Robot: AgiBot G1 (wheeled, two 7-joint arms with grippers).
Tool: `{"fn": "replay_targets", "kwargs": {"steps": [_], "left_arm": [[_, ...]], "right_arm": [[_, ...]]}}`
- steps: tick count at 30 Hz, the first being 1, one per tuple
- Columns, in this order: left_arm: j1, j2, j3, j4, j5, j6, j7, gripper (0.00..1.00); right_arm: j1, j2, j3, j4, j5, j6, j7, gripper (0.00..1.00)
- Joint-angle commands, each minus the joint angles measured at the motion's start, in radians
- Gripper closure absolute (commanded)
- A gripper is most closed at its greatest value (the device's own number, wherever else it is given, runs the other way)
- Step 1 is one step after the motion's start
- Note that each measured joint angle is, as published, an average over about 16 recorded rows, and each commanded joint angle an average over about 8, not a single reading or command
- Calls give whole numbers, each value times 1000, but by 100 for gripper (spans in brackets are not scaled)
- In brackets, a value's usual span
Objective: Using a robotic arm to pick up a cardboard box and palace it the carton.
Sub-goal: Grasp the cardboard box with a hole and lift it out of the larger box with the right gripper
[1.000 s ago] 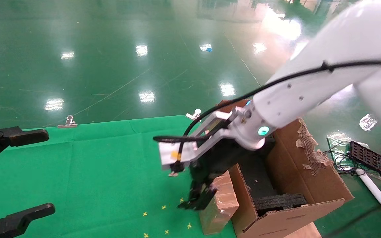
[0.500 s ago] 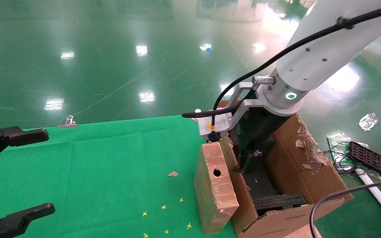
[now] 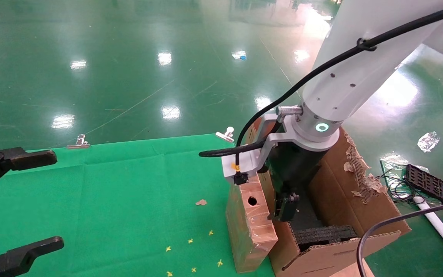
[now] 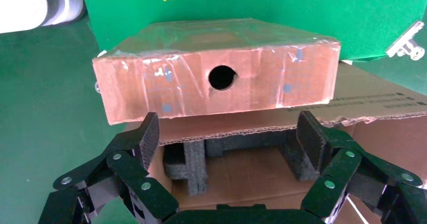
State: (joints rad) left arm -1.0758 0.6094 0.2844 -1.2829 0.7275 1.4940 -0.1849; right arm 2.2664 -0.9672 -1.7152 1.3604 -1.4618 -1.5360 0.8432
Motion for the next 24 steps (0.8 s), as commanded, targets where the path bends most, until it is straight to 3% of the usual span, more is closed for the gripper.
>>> {"fn": "replay_targets", "kwargs": {"steps": [1, 9, 16, 20, 24], "left_arm": [[0, 0, 0, 0, 0, 0, 0, 0], [0, 0, 1, 0, -1, 0, 0, 0], [0, -1, 1, 0, -1, -1, 1, 0], [0, -1, 2, 0, -1, -1, 1, 0], [0, -1, 2, 0, -1, -1, 1, 0]], "right_arm": [[2, -6, -14, 0, 11, 6, 6, 0], [16, 0, -36, -4, 11, 31, 82, 0], [24, 20, -39, -65, 65, 30, 359, 0], [4, 8, -39, -184, 141, 8, 509, 0], [-27, -26, -50, -323, 198, -19, 592, 0]]}}
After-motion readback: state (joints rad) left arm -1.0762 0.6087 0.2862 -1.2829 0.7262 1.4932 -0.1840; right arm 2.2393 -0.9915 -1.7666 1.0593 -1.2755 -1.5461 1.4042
